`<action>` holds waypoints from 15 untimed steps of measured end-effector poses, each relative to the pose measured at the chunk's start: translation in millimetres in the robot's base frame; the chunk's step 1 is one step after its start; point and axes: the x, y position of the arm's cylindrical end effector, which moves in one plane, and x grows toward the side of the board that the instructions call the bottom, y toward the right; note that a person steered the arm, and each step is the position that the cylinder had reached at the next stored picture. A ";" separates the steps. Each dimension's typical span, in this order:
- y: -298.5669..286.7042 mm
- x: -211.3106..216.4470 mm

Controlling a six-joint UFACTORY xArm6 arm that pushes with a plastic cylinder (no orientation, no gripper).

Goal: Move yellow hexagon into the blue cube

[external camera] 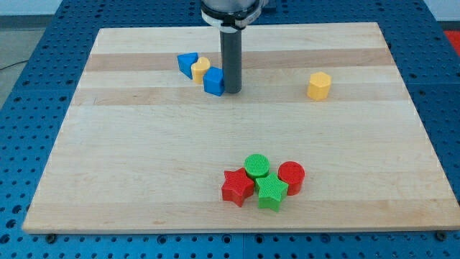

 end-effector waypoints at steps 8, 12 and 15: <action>160.7 -11.6; 145.7 19.4; 87.8 -17.1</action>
